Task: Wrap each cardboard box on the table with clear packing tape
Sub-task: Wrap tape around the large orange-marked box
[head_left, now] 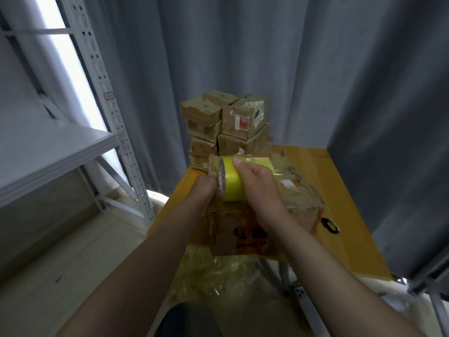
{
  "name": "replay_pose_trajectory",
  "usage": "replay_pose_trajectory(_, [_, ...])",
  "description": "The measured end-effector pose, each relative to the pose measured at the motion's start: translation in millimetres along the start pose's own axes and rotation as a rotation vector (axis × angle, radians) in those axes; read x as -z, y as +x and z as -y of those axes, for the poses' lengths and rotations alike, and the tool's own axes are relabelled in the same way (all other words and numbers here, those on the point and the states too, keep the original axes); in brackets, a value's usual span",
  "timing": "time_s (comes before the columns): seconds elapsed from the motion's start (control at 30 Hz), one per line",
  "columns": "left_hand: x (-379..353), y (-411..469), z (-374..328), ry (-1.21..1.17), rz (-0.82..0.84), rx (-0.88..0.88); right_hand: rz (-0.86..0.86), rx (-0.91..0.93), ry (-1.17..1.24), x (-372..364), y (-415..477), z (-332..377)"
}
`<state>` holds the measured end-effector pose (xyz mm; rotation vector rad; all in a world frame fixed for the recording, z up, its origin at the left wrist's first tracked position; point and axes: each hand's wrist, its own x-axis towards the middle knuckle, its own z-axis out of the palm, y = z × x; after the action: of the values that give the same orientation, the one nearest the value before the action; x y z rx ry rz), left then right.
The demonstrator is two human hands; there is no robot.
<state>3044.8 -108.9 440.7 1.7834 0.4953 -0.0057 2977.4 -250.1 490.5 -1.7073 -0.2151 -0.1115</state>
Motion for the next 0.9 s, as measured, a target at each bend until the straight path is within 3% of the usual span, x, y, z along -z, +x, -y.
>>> replay_pose_trajectory(0.2, [2.0, -7.8, 2.6, 0.024, 0.026, -0.012, 0.042, 0.034, -0.021, 6.4, -40.3, 5.7])
replay_pose_trajectory(0.3, [1.9, -11.9, 0.9, -0.065, 0.044, 0.013, 0.013, -0.051, 0.005, 8.5, -41.9, 14.2])
replay_pose_trajectory(0.43, [-1.0, -8.8, -3.7, -0.028, -0.029, 0.017, 0.106, -0.134, 0.076, 15.2, -72.1, 25.7])
replay_pose_trajectory(0.53, [-0.4, -12.6, -6.2, 0.001, -0.090, 0.039, 0.138, -0.186, 0.091, 21.1, -98.7, 17.3])
replay_pose_trajectory(0.73, [-0.8, -31.7, -12.4, -0.062, -0.067, 0.035, 0.158, -0.216, 0.047, 15.1, -125.7, -13.1])
replay_pose_trajectory(0.9, [-2.9, -17.5, -4.6, -0.118, -0.041, 0.044, 0.130, -0.344, 0.040, 5.4, -137.1, -47.6])
